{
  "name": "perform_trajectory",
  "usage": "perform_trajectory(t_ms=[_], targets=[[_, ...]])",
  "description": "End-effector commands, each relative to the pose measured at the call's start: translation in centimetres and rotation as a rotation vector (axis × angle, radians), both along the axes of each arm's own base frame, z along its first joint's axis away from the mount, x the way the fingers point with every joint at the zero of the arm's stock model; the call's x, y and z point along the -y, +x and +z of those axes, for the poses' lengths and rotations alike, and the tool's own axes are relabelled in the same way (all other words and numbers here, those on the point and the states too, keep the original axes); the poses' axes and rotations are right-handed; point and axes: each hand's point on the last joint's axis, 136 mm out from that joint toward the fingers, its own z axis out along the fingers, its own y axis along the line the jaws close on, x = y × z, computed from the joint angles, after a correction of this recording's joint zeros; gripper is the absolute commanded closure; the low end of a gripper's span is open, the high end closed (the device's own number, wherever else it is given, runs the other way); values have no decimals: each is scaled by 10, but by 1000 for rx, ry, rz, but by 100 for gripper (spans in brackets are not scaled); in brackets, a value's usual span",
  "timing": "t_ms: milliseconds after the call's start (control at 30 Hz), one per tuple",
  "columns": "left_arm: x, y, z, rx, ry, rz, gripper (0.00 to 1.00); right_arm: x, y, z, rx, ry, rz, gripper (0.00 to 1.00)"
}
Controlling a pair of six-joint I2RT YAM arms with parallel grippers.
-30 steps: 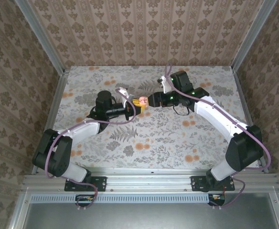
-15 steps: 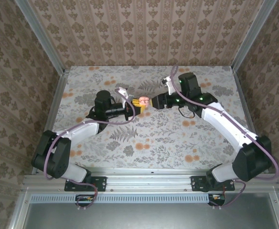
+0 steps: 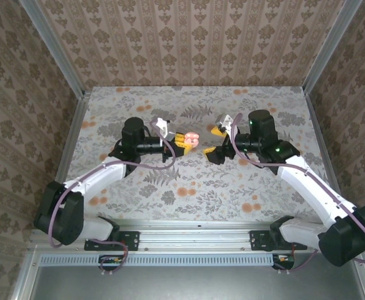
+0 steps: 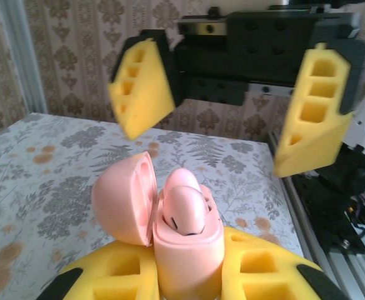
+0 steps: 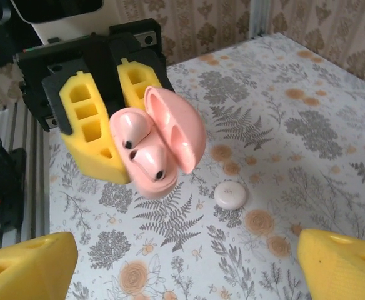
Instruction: Insert the wireless bluetooth earbuds into the charging case
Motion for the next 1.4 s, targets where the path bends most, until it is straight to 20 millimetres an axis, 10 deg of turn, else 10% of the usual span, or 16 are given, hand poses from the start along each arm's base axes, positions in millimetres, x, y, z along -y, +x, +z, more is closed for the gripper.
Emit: perform_trajectory(t_ms=[0,533,1033,1367], targets=[[-1,-19,16,99,-8,-77,89,-13,-8,11,55,8,133,12],[-4,-20,10,133,6,-33,89,-44,-41,13,105,14,350,23],[-5,-16,-7,94,42,-5,90,-26,-51,41,264,19,296,28],[4,21,-42,-286,93,184,90,3,-27,6,101,-3,80,32]])
